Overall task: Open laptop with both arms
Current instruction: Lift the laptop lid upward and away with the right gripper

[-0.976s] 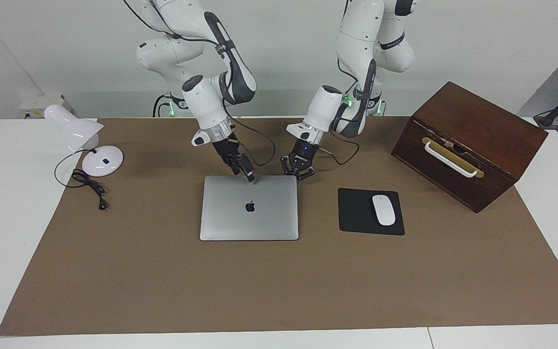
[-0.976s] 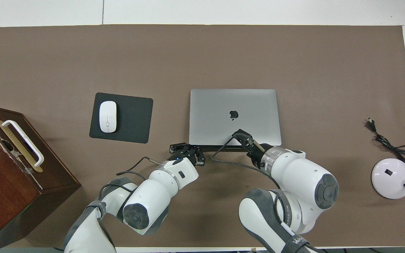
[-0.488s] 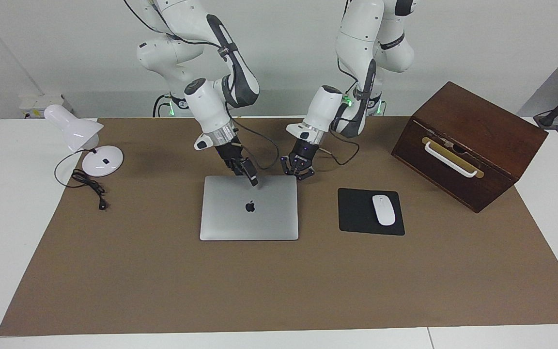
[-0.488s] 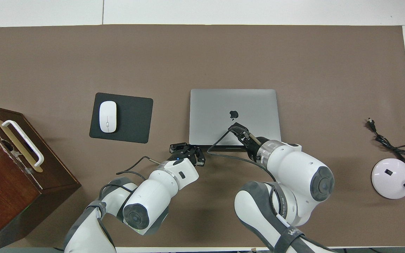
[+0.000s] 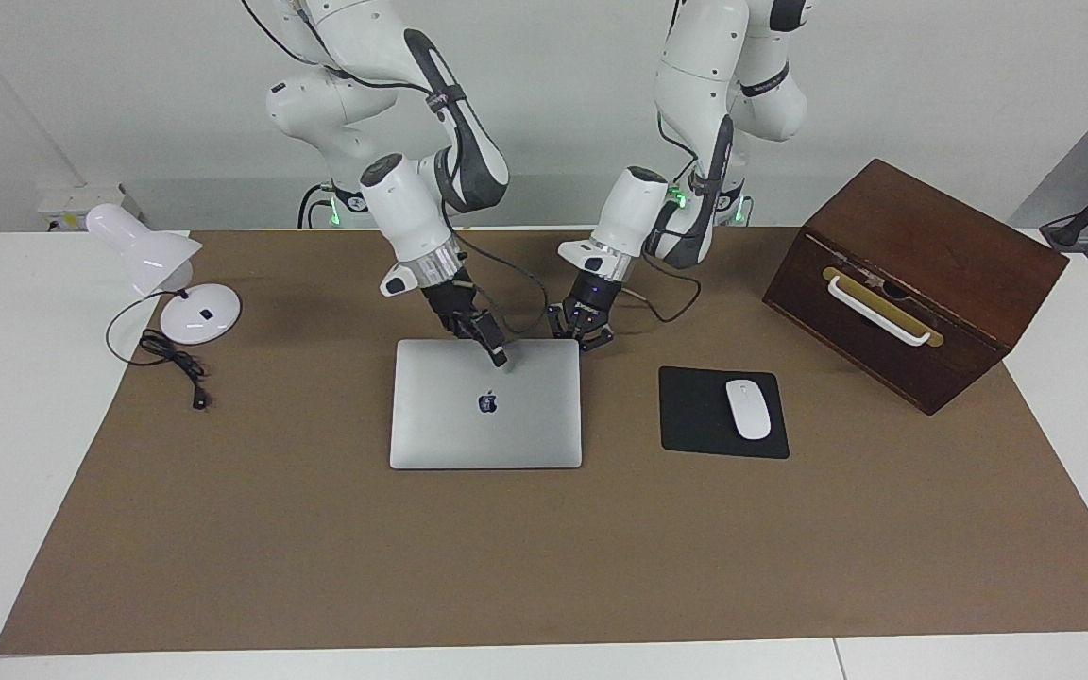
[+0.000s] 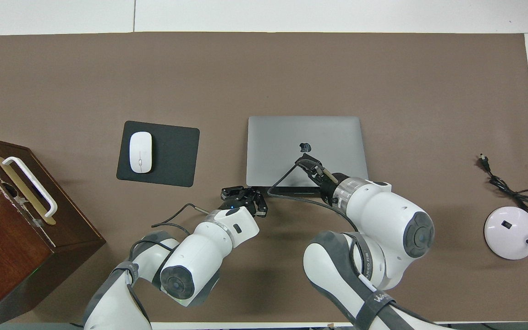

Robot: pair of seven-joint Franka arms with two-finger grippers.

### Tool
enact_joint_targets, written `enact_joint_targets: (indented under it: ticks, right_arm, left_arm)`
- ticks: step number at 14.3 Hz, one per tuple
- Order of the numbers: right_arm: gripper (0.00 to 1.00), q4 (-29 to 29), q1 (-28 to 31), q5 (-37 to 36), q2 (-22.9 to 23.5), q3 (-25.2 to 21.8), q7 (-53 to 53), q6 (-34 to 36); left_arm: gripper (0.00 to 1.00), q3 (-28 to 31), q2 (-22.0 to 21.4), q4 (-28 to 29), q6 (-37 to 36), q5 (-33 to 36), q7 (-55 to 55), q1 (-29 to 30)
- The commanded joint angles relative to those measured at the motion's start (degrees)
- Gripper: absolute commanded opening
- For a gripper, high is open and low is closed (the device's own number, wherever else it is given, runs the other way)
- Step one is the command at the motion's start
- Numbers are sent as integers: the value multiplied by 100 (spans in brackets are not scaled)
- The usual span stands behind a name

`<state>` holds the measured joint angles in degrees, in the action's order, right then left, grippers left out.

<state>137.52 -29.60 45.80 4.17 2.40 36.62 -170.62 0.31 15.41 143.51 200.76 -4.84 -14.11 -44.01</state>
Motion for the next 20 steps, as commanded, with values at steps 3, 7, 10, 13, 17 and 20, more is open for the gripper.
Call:
enact_joint_targets:
  ticks: [3,7,10,13,17,20]
  right_arm:
    - [99,-436,130,87,269,7,-304,-77]
    - [99,-551,192,87,330,7,-313,-68]
    - [99,-647,183,87,365,7,-313,-68]
    - [99,-858,183,87,462,7,-304,-59]
    - [99,-1200,218,87,611,7,-304,-50]
    - [100,-1516,253,87,760,-2,-304,-68]
  left_arm:
    - [0,171,683,-183,-1,-113,154,-126]
    - [0,171,683,-183,-1,-113,154,-126]
    - [0,171,683,-191,-1,-113,154,-126]
    - [0,180,683,-191,-1,-113,154,-126]
    - [0,198,683,-191,-1,-105,154,-126]
    - [0,198,683,-191,-1,-105,154,-126]
